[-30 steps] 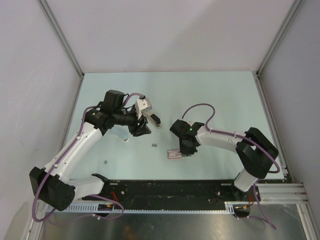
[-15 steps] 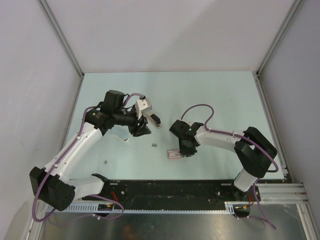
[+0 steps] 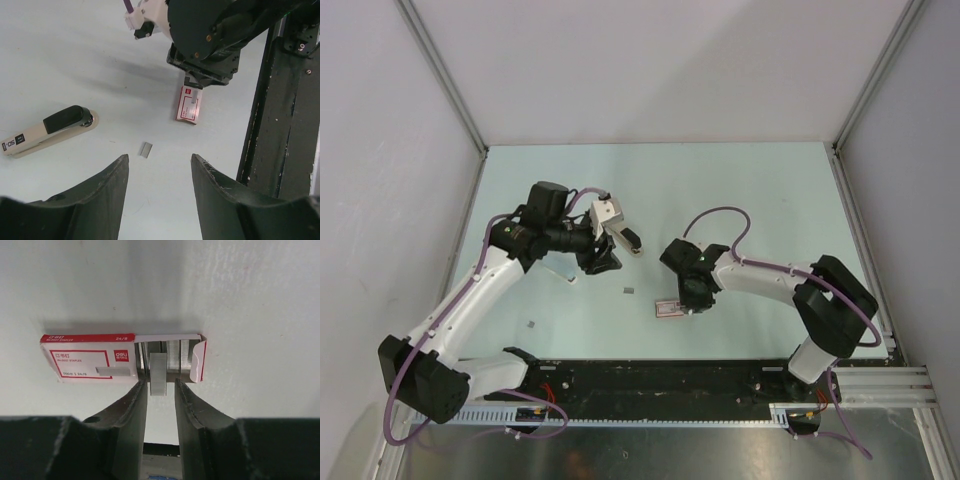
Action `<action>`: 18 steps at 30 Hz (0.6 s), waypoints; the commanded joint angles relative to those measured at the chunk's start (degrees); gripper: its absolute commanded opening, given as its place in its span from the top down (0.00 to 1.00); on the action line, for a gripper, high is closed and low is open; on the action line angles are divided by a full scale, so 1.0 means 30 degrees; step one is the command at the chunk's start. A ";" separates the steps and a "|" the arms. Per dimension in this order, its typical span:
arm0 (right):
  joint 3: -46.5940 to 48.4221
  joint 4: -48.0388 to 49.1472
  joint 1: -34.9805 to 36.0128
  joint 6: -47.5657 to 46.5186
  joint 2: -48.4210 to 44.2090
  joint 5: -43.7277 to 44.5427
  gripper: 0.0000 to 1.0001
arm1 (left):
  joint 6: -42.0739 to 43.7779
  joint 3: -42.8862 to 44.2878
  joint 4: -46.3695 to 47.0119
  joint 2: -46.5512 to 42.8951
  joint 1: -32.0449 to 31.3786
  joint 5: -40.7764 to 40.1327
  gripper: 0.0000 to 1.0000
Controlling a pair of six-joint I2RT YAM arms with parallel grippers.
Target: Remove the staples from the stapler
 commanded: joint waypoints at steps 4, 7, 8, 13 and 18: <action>0.0332 -0.0736 0.0295 0.0513 -0.2217 0.1058 0.79 | 0.0360 -0.0062 0.0132 -0.0596 -0.0127 0.0105 0.42; 0.0295 -0.0923 0.0337 0.0461 -0.2557 0.1079 0.93 | 0.0338 -0.0066 0.0123 -0.0613 -0.0128 0.0101 0.42; 0.0259 -0.0924 0.0336 0.0424 -0.2523 0.1024 0.97 | 0.0334 -0.0070 0.0122 -0.0593 -0.0128 0.0117 0.42; -0.0326 -0.0420 0.0358 0.0152 -0.2080 0.0248 1.00 | 0.0290 -0.0021 0.0110 -0.0650 -0.0116 0.0119 0.42; -0.0921 0.0165 0.0363 -0.0076 -0.2281 -0.0471 1.00 | 0.0381 -0.0120 0.0114 -0.0687 -0.0131 0.0036 0.42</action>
